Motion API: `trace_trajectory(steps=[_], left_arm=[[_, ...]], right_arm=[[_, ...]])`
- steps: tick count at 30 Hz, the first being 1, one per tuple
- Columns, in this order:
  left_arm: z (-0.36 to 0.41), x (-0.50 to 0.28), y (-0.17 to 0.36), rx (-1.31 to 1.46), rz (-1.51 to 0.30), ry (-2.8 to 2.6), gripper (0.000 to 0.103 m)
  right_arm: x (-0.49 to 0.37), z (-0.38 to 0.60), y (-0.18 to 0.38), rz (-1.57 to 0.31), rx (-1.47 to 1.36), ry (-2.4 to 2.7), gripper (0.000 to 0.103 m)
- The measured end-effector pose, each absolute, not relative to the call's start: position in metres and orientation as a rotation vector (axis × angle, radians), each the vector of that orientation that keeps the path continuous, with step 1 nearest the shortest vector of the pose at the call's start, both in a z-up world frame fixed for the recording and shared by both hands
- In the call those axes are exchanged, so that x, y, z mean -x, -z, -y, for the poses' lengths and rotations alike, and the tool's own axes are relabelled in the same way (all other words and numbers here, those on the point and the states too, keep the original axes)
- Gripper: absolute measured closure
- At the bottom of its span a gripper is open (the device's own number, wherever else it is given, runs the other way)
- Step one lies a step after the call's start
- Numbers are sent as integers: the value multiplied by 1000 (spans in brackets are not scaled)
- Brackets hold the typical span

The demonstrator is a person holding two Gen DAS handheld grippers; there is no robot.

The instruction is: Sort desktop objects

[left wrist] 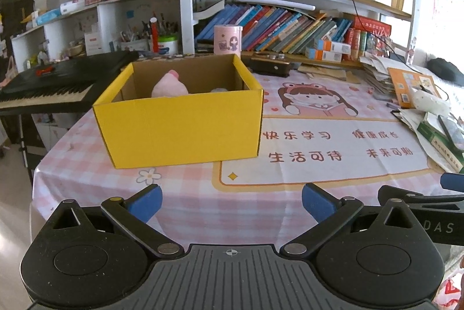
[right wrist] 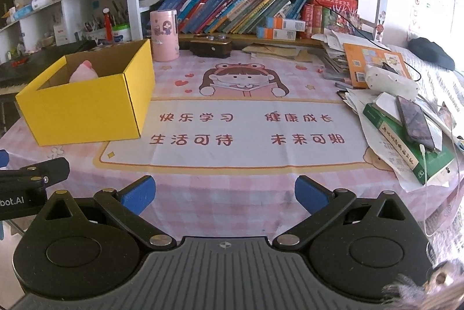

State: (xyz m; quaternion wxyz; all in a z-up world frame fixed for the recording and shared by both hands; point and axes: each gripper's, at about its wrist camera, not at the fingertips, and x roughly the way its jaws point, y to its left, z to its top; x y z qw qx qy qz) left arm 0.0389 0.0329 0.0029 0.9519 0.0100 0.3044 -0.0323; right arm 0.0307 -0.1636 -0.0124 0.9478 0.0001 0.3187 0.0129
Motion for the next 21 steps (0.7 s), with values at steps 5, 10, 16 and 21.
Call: trace_trajectory(steps=[5,10,16,21], left_arm=[[-31,-39,-2,-21,-624,71,0],[-30,-42,-1,-22,-636,70,0],[-30,-42,0,-19,-639,67,0],[-29,-44,1,-18,-645,71,0]], right_arm=[[-30,164,14,-656,8,-28,0],[-30,165,15,-662,8,-25,0],[-32,166,15,-664,6,-25,0],[-33,166,15,-664,6,-23,0]])
